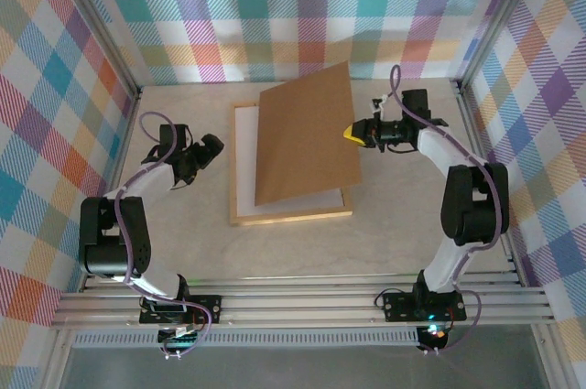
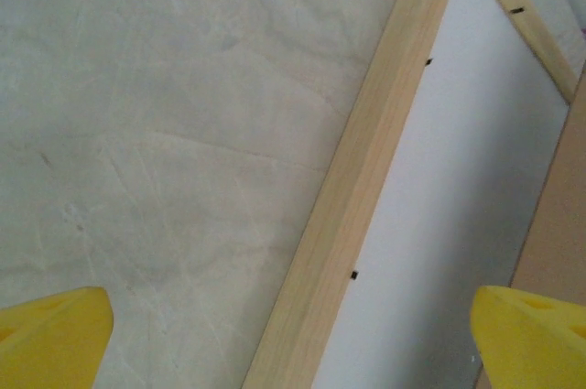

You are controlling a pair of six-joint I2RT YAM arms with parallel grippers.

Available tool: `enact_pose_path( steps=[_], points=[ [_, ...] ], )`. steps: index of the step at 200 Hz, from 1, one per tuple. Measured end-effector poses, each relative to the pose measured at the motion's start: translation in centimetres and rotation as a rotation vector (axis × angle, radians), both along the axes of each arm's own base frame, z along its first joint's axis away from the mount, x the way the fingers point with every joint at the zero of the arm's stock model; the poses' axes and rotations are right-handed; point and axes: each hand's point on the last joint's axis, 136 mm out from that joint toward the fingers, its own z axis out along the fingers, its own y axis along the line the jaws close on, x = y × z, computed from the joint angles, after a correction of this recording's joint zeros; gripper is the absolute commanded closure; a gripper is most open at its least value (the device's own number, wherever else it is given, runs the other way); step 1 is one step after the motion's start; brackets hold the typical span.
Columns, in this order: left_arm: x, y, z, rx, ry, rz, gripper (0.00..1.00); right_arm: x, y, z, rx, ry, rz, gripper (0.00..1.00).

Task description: Put the photo into the frame

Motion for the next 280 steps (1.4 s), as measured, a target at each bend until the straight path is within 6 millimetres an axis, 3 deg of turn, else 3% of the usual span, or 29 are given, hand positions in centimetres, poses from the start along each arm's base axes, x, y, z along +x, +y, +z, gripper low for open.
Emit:
enact_pose_path(
  steps=[74, 114, 182, 242, 280],
  points=[
    [-0.9, -0.1, -1.2, -0.035, 0.033, 0.005, 0.00, -0.4, 3.0, -1.1, 0.016, 0.028, 0.059, 1.00],
    [-1.0, -0.6, -1.1, -0.057, 0.031, -0.010, 0.00, 0.1, 3.8, -3.0, 0.019, 0.072, 0.063, 1.00],
    [-1.0, -0.9, -1.0, -0.074, 0.032, -0.024, 0.00, 0.5, 4.5, -3.2, 0.022, 0.067, 0.073, 1.00],
    [-1.1, -1.1, -1.3, -0.084, 0.041, -0.032, 0.00, 0.9, 4.6, -5.1, 0.015, 0.098, 0.073, 1.00],
    [-1.1, -1.3, -1.4, -0.090, 0.043, -0.036, 0.00, 0.9, 4.9, -4.9, 0.014, 0.085, 0.081, 1.00]
  ],
)
